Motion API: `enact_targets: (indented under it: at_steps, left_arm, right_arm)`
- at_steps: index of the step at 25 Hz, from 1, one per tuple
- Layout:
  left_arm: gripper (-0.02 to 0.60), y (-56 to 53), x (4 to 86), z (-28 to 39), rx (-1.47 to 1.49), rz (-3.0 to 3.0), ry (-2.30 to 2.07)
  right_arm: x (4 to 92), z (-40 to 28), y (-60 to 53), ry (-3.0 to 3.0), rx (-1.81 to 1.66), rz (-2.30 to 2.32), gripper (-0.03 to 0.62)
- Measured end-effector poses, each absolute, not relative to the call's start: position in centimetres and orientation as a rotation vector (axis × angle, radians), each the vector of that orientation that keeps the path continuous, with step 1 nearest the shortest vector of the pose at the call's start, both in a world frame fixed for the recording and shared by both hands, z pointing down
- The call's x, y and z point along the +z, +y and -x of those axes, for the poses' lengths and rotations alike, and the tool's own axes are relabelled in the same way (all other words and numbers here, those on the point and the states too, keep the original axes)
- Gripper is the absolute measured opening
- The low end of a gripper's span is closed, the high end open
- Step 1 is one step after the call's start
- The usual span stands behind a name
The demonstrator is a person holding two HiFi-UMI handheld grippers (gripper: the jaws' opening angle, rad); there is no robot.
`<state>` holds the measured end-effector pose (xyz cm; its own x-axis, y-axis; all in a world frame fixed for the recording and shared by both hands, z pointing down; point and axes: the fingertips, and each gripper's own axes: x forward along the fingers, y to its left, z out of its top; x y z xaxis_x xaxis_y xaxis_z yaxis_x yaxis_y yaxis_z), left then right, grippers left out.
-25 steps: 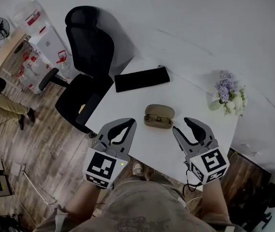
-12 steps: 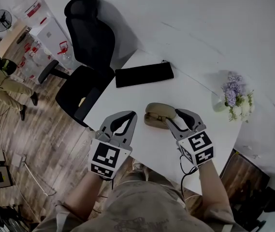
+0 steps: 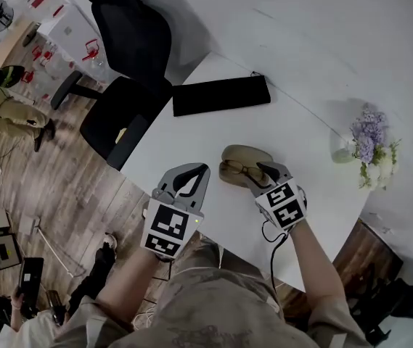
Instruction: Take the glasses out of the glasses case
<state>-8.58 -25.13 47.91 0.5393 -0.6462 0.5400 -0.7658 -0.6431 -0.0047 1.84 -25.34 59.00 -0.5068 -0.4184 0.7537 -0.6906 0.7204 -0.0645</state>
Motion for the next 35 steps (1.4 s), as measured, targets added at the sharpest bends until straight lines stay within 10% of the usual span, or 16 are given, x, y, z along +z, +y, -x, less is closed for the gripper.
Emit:
enact_targets:
  at_steps: [35]
  left_arm:
    - [0.017, -20.6, 57.3, 9.6, 0.898, -2.336, -1.096]
  right_arm:
    - [70.0, 0.1, -23.2, -1.925, 0.113, -0.469, 0.140]
